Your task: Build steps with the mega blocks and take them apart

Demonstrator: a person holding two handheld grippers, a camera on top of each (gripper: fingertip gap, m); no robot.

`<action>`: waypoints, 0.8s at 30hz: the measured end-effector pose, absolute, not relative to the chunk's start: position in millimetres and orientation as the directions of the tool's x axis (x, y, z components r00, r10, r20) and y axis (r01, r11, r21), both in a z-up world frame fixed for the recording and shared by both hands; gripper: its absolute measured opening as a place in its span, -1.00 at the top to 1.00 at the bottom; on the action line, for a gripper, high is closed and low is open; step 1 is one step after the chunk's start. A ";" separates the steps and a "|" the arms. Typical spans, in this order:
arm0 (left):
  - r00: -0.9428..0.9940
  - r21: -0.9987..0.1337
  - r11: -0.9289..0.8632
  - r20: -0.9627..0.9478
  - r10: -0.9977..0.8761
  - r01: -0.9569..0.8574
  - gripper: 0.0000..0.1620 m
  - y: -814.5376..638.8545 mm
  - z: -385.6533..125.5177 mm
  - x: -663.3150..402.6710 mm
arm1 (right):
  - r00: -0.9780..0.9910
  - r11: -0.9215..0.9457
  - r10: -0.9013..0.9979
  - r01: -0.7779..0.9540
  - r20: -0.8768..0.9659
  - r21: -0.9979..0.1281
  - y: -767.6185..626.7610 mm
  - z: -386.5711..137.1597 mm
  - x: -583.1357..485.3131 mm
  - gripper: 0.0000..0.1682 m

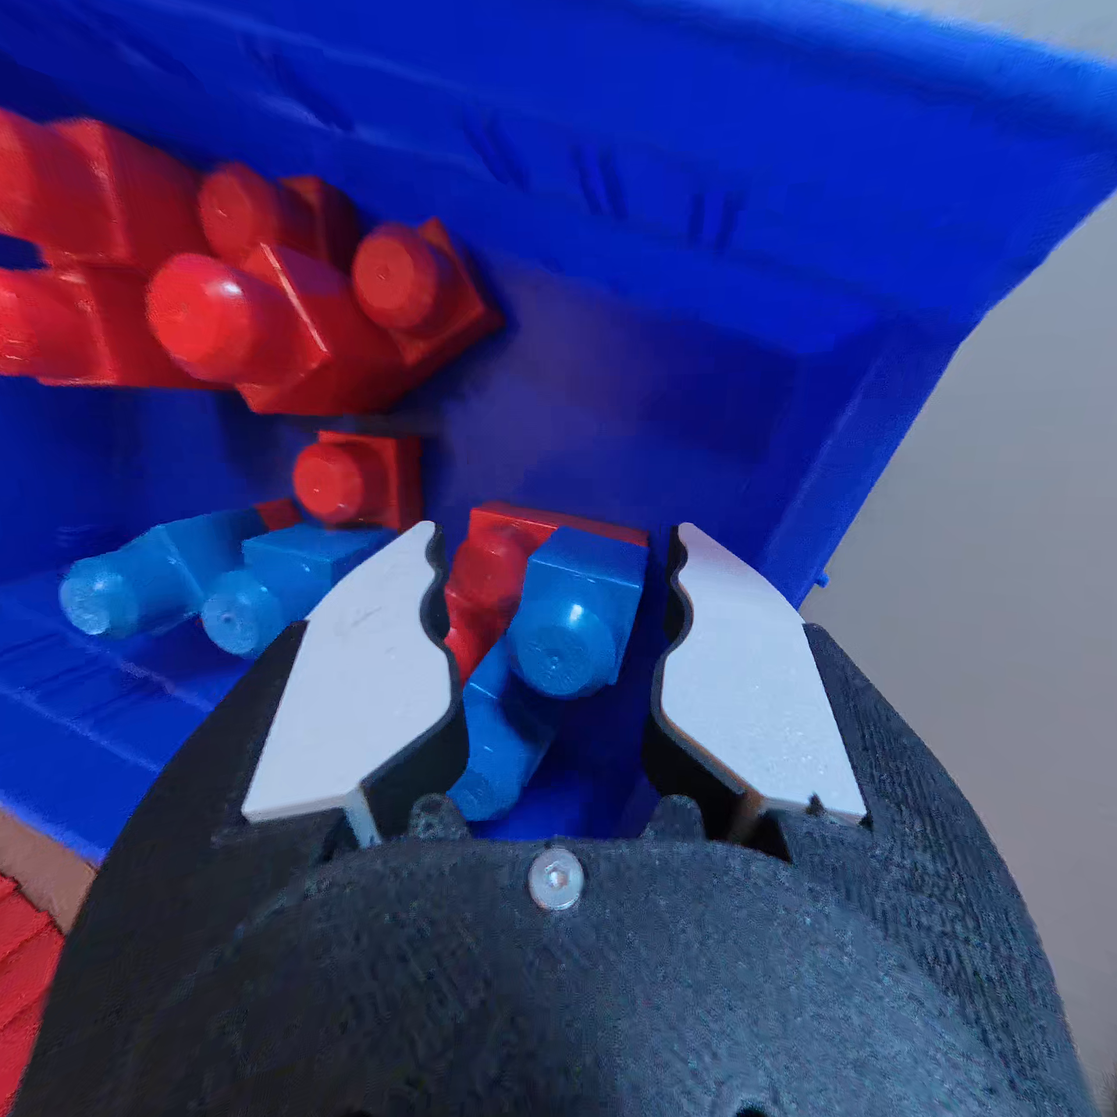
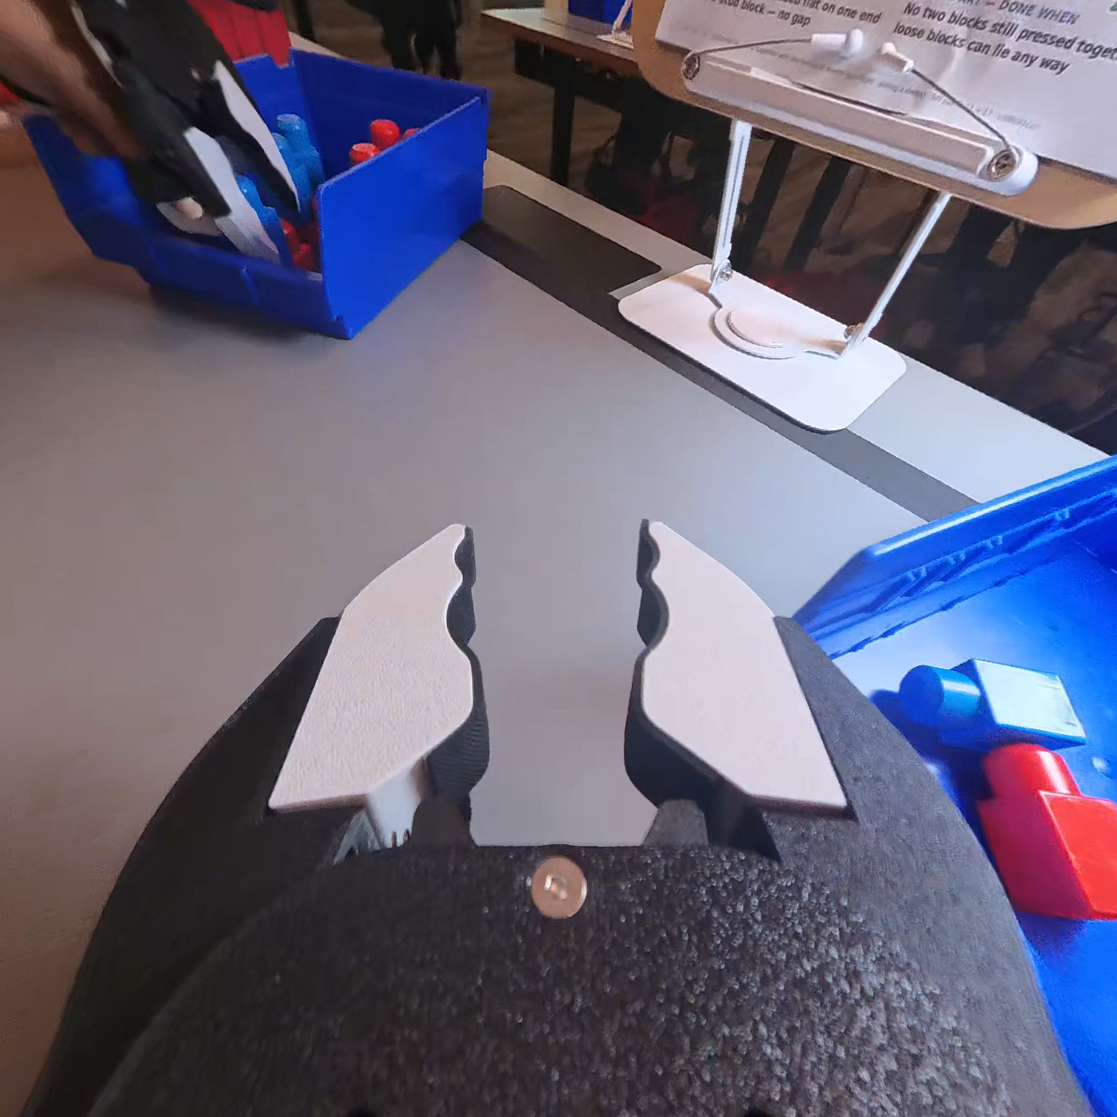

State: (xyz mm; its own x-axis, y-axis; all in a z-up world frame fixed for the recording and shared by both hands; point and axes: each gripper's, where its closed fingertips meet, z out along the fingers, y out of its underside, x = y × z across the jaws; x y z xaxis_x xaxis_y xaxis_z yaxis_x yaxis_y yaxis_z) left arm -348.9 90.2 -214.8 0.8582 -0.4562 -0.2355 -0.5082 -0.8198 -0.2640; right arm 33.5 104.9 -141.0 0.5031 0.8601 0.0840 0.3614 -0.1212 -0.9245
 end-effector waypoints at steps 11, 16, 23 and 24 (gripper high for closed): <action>0.747 -0.132 -0.754 -0.323 -0.580 -0.643 0.73 97.6 -207.5 -359.1 | 0.498 -0.190 0.867 0.319 -0.007 -0.929 105.2 -158.6 46.1 0.51; 0.736 -0.212 -0.721 -0.377 -0.562 -0.659 0.79 100.6 -175.2 -357.3 | 0.477 -0.185 0.879 0.327 -0.007 -0.927 101.9 -163.9 43.0 0.54; 0.729 -0.433 -0.588 -0.446 -0.519 -0.684 0.79 102.8 -118.4 -332.5 | 0.436 -0.152 0.900 0.332 0.009 -0.931 91.1 -167.9 33.5 0.55; 0.738 -0.502 -0.542 -0.431 -0.519 -0.674 0.79 102.4 -106.6 -319.1 | 0.424 -0.141 0.906 0.326 0.011 -0.935 88.0 -166.8 31.0 0.55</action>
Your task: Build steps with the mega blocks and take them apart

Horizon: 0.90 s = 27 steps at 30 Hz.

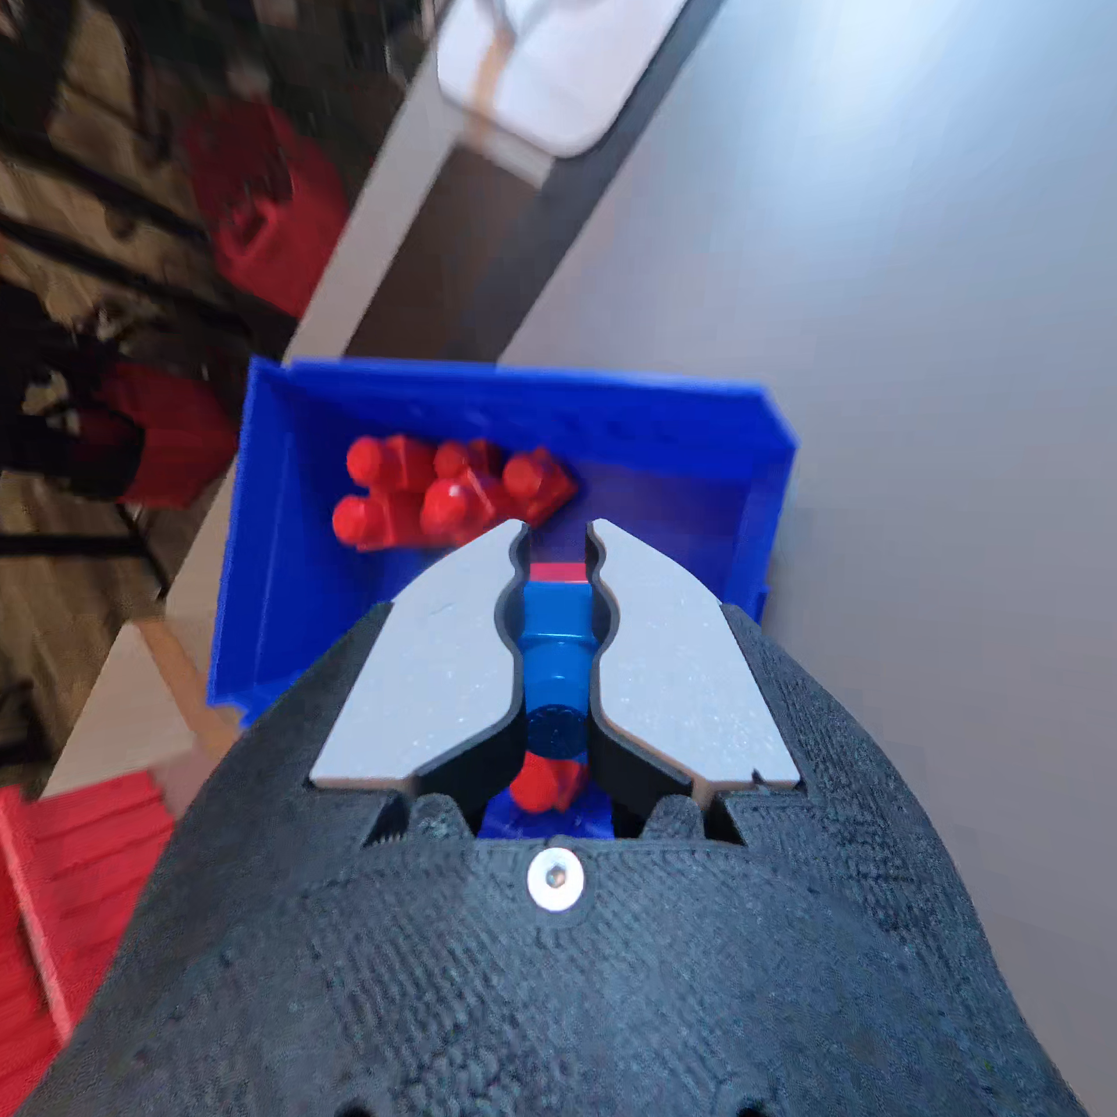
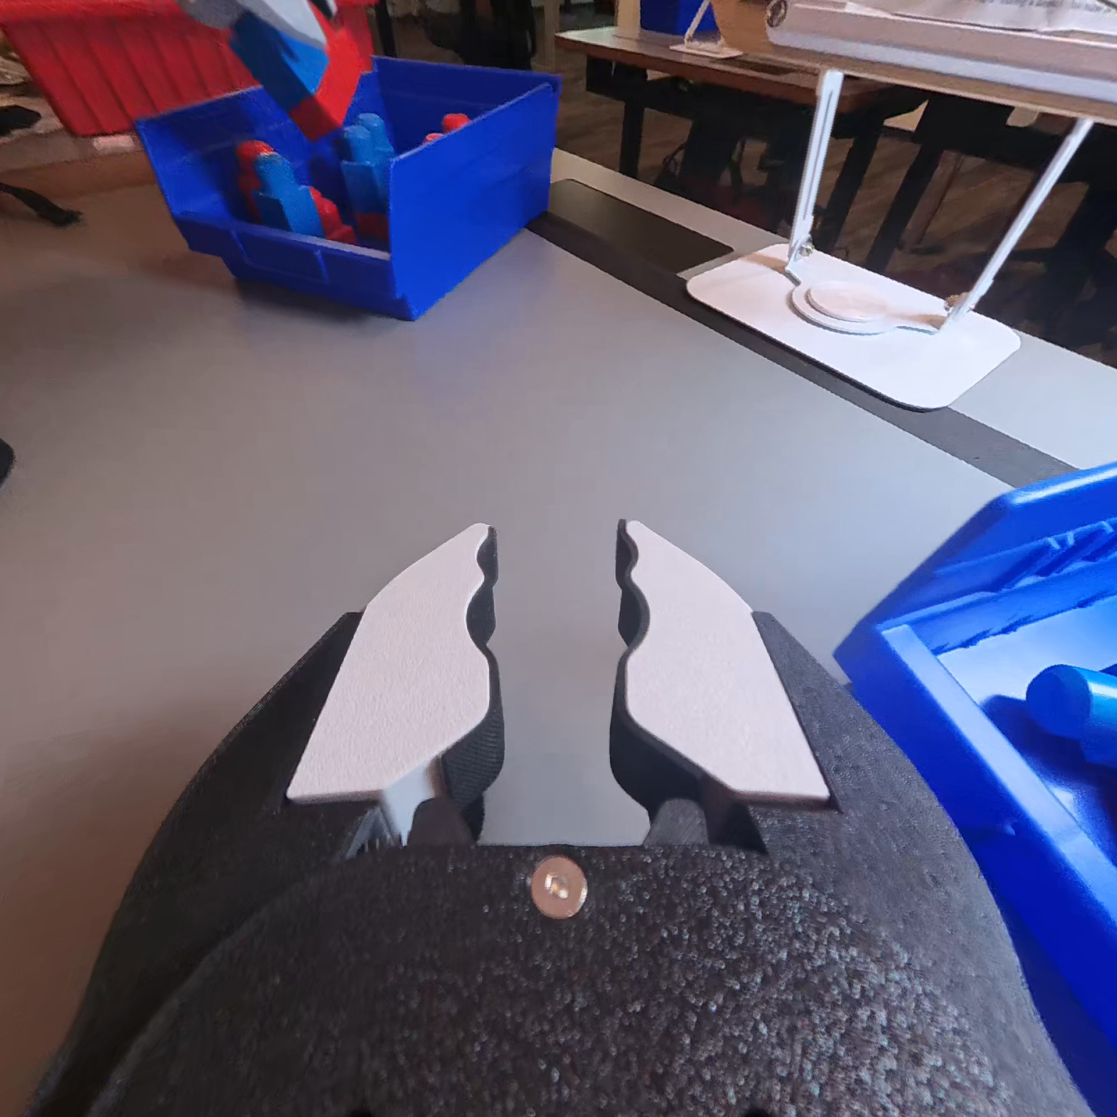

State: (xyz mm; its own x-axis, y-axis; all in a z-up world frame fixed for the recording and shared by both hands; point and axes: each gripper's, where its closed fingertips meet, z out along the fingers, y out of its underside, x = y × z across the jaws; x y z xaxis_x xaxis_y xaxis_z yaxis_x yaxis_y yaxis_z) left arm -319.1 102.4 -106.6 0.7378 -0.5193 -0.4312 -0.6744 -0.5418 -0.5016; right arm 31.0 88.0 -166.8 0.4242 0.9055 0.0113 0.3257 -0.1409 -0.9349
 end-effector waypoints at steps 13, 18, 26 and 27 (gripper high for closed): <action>0.722 -0.520 -0.501 -0.475 -0.503 -0.692 0.78 111.1 -129.9 -308.6 | 0.276 0.049 0.942 0.442 0.188 -0.896 47.1 -184.5 -1.0 0.55; 0.764 -0.496 -0.582 -0.399 -0.507 -0.645 0.51 106.1 -143.2 -327.1 | 0.276 0.023 0.948 0.432 0.156 -0.901 48.2 -186.4 -1.2 0.55; 0.717 -0.240 -0.685 -0.370 -0.591 -0.688 0.29 88.8 -177.0 -361.6 | 0.264 -0.006 0.956 0.442 0.125 -0.897 47.8 -193.0 -2.1 0.55; 0.726 -0.213 -0.705 -0.354 -0.589 -0.676 0.28 89.1 -183.9 -365.9 | 0.261 -0.008 0.958 0.448 0.123 -0.894 47.4 -194.5 -2.3 0.55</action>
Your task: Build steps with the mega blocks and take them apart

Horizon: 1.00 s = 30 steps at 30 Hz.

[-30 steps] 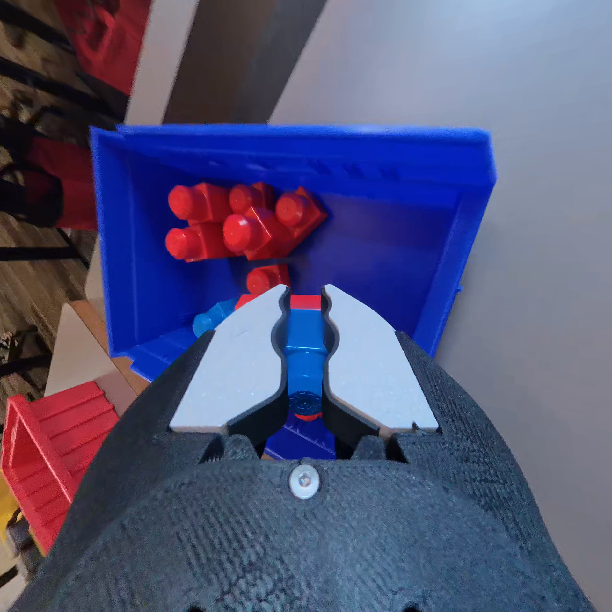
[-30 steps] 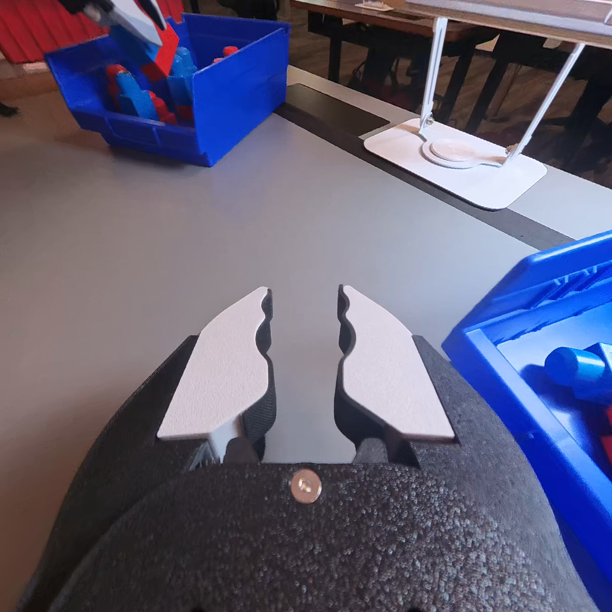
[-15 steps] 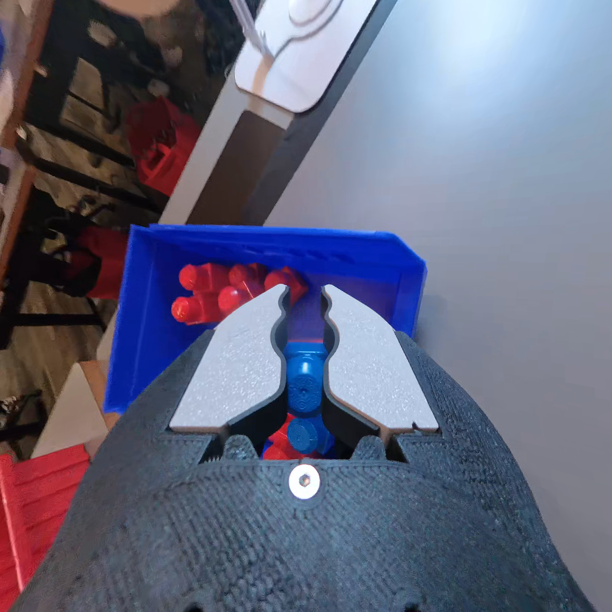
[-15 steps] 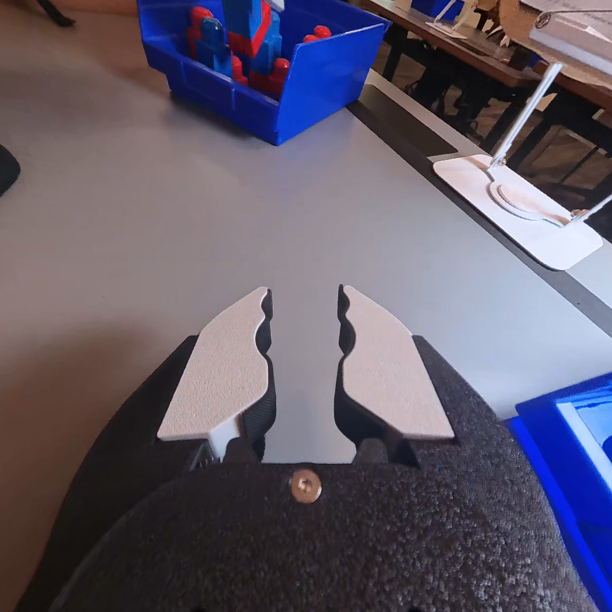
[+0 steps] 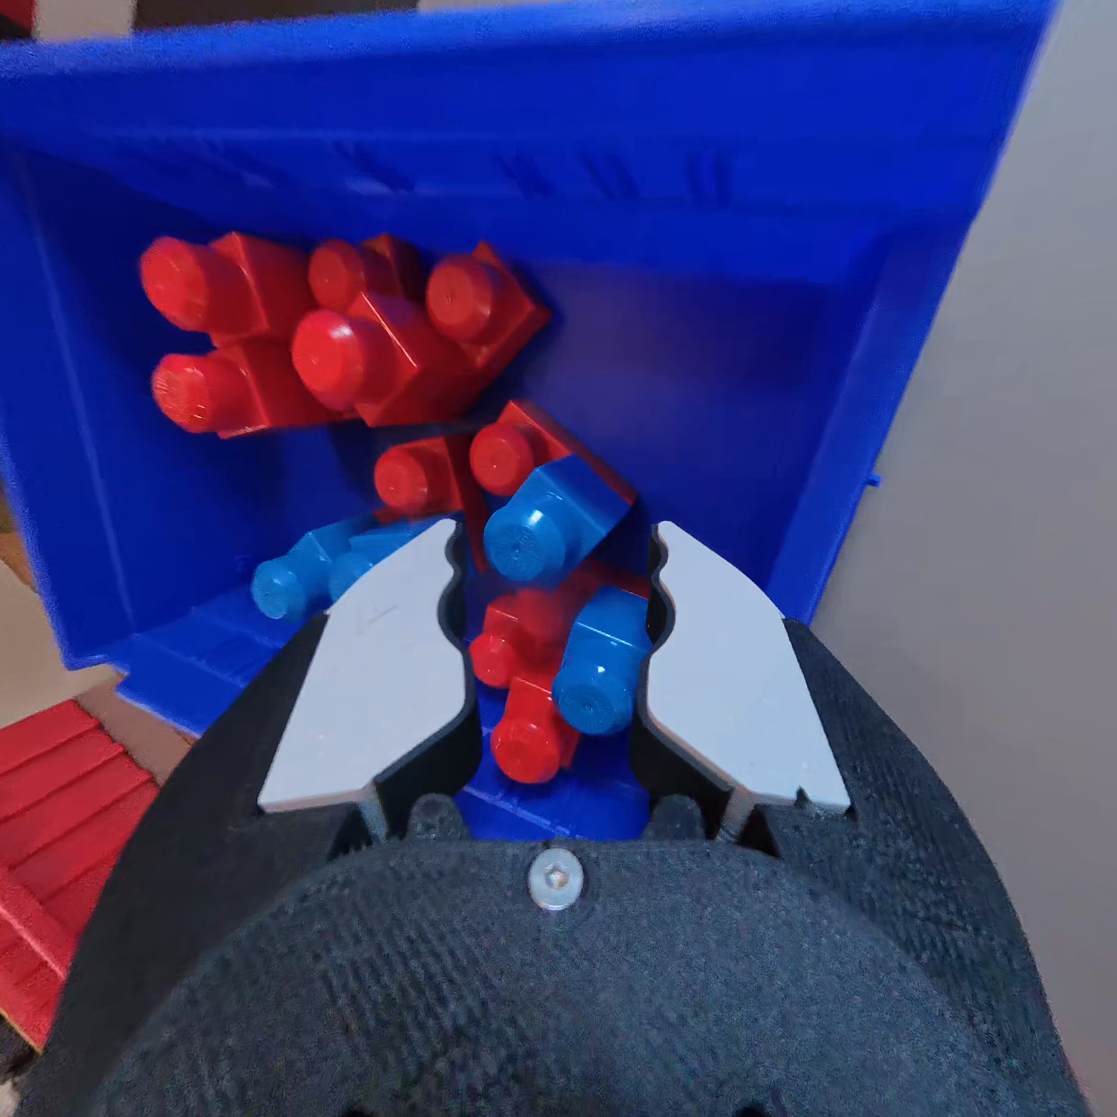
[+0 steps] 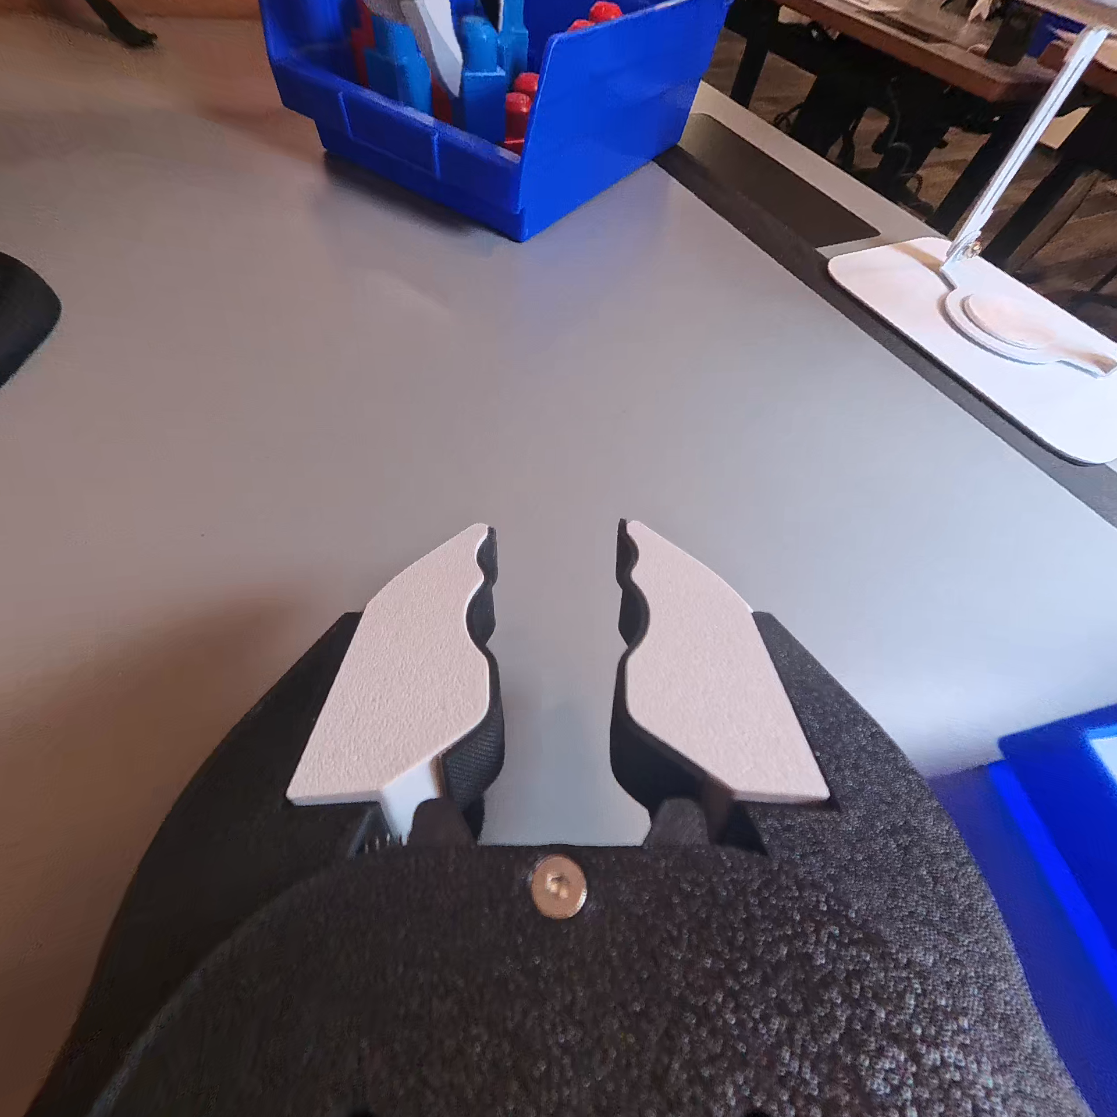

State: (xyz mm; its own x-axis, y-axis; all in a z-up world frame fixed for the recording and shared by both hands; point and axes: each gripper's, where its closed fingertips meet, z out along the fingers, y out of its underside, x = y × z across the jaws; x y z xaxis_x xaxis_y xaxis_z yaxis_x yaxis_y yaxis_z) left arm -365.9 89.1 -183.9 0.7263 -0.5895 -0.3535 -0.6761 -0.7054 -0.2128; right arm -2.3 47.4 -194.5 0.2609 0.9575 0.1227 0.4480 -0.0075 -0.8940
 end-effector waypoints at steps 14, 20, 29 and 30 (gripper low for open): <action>0.699 -0.466 -0.522 -0.490 -0.521 -0.715 0.52 100.7 -97.0 -295.9 | 0.251 -0.023 0.964 0.421 0.092 -0.907 44.6 -191.1 -2.3 0.55; 0.643 -0.857 -0.189 -0.197 -0.740 -0.480 0.52 40.7 -58.0 -144.6 | 0.198 0.029 0.976 0.290 0.090 -0.957 27.2 -162.5 -10.0 0.34; 0.389 -0.911 -0.413 0.373 -0.842 -0.019 0.52 -6.0 -120.2 -30.4 | 0.264 0.606 0.654 0.377 0.709 -0.700 4.8 -127.5 -20.6 0.38; 0.338 -0.887 -0.461 0.443 -0.831 0.029 0.52 -9.8 -120.5 -25.0 | 0.283 0.652 0.550 0.442 0.786 -0.616 8.7 -128.1 -20.1 0.53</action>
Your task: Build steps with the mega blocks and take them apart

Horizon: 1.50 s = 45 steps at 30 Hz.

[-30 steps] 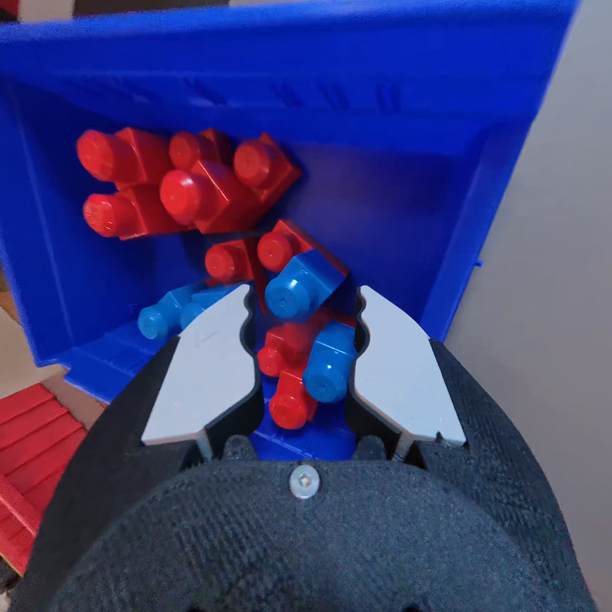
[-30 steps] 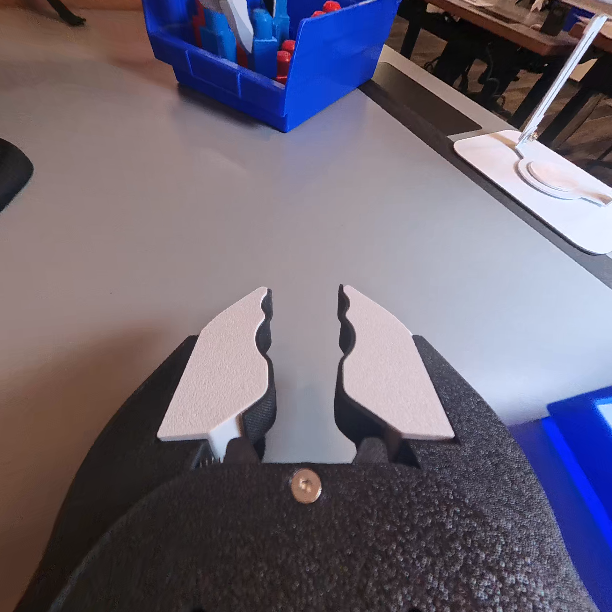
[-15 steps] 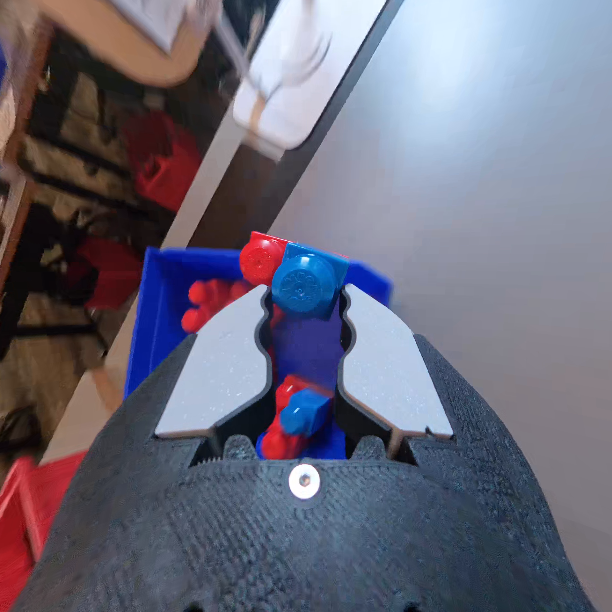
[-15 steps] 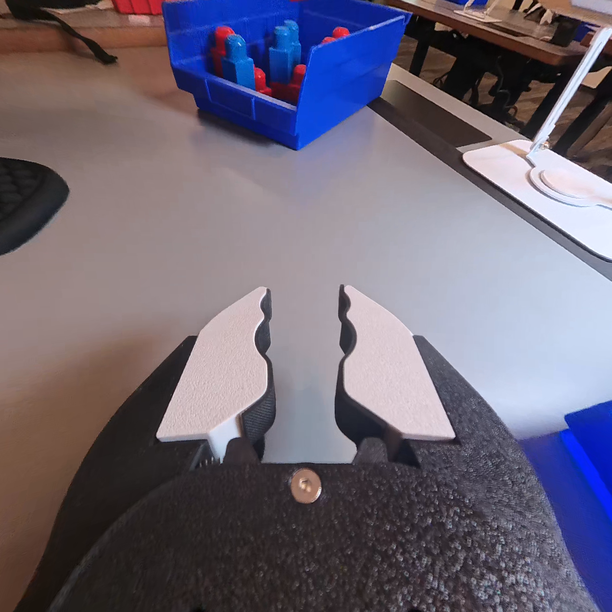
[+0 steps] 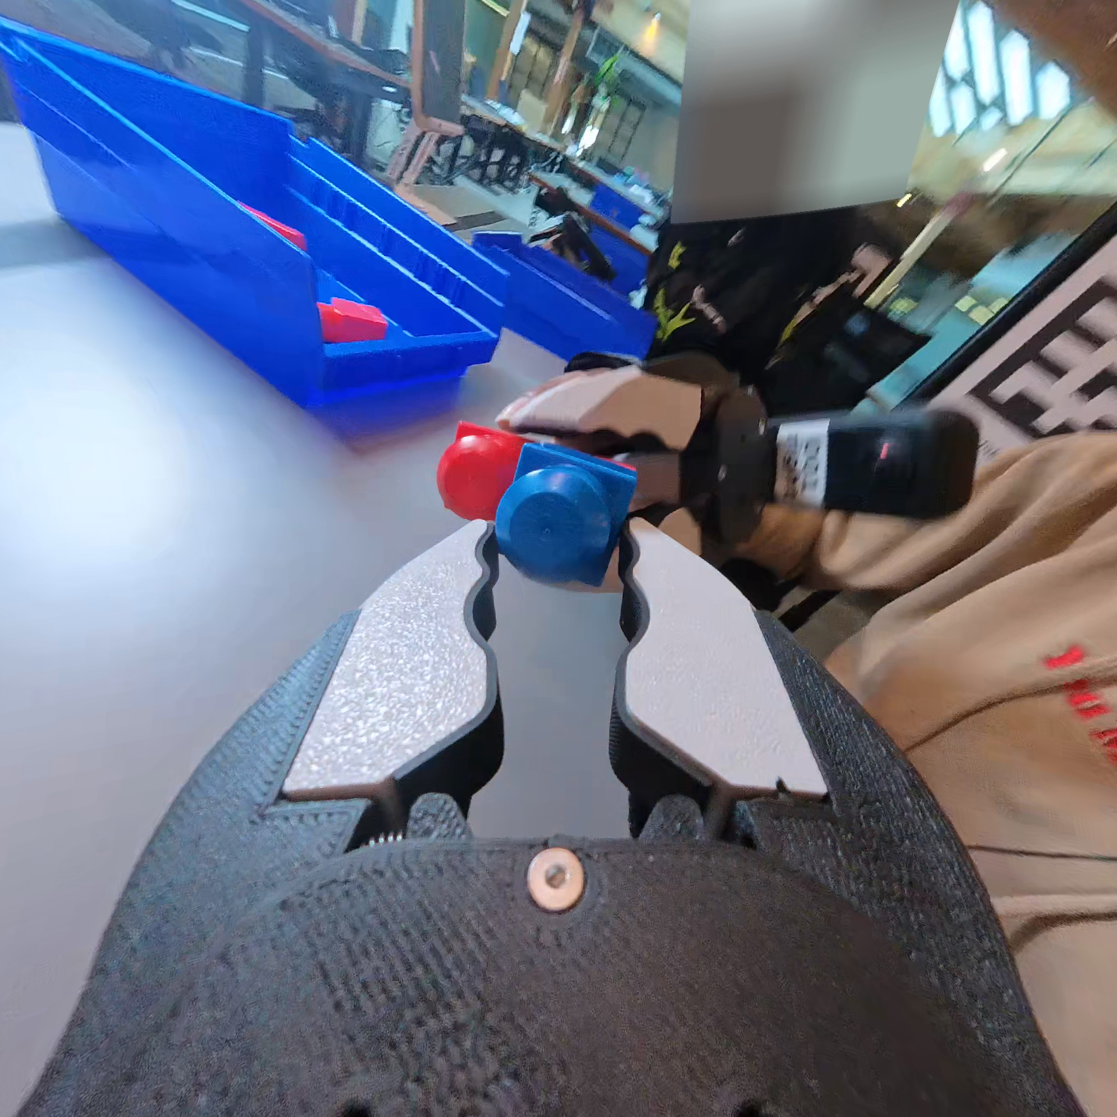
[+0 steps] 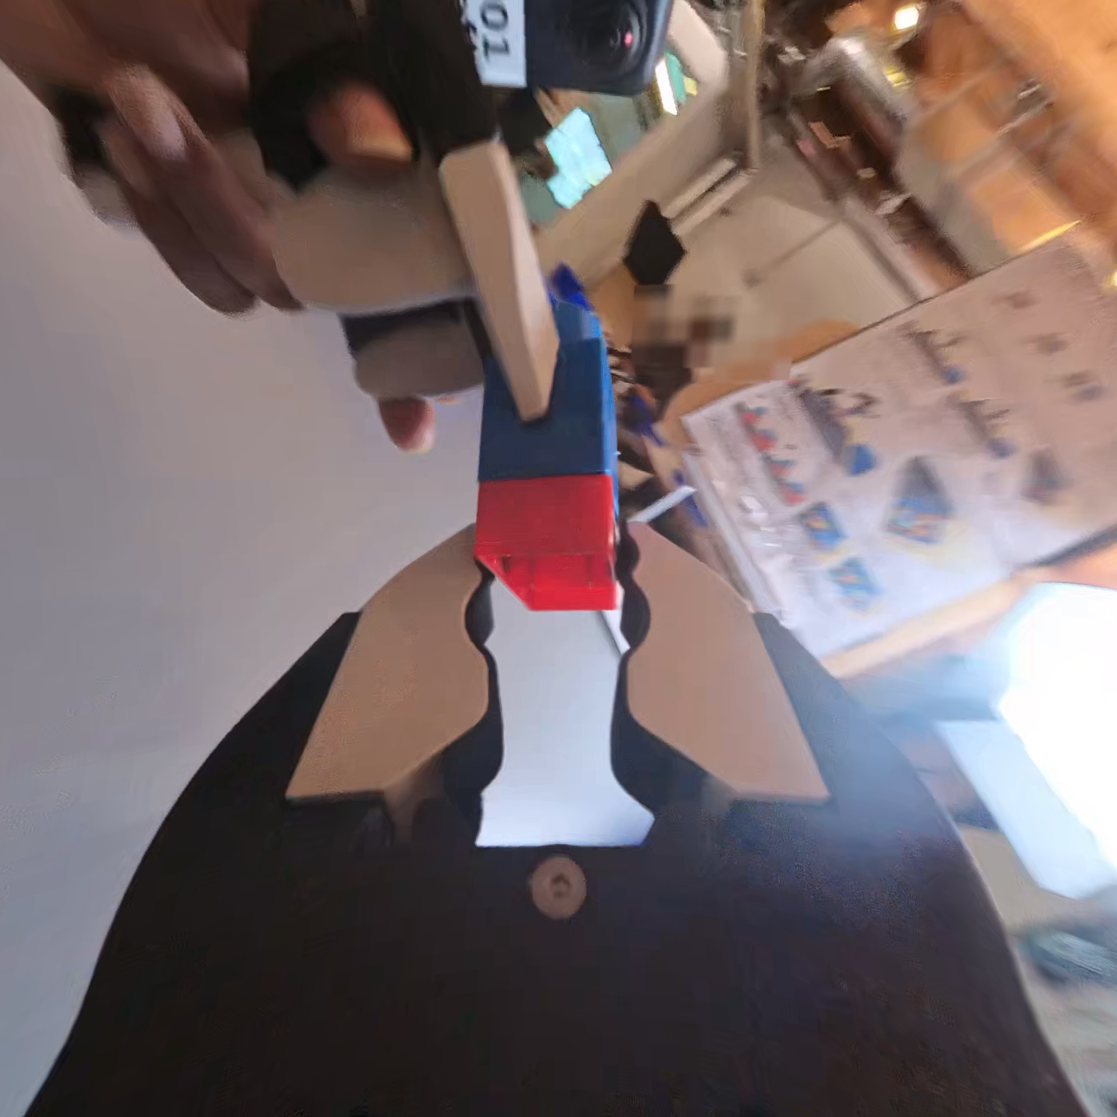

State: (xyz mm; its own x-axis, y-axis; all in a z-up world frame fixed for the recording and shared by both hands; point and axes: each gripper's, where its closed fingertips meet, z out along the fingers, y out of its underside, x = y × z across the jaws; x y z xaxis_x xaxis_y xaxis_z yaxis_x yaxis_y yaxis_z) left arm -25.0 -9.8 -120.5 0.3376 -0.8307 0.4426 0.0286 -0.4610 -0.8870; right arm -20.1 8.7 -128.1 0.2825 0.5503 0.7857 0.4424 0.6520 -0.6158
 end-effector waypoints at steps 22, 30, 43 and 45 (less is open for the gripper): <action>0.621 -0.942 -0.310 0.166 -0.766 -0.131 0.54 27.6 -173.5 -72.5 | 0.811 -0.230 0.390 0.544 0.436 -0.807 318.3 -149.3 179.7 0.56; 0.588 -0.933 -0.295 0.122 -0.800 -0.207 0.54 22.0 -186.9 -63.9 | 0.909 -0.225 0.386 0.261 0.160 -0.939 363.5 -116.4 168.0 0.32; 0.568 -0.924 -0.131 -0.105 -0.817 -0.360 0.54 16.5 -189.2 -52.1 | 0.108 -0.067 0.993 0.308 -0.035 -0.949 74.7 -114.8 -19.3 0.27; 0.535 -0.923 -0.067 -0.160 -0.830 -0.380 0.54 8.6 -183.2 -44.2 | -0.007 -0.008 1.000 0.377 -0.012 -0.926 35.2 -139.3 -32.6 0.24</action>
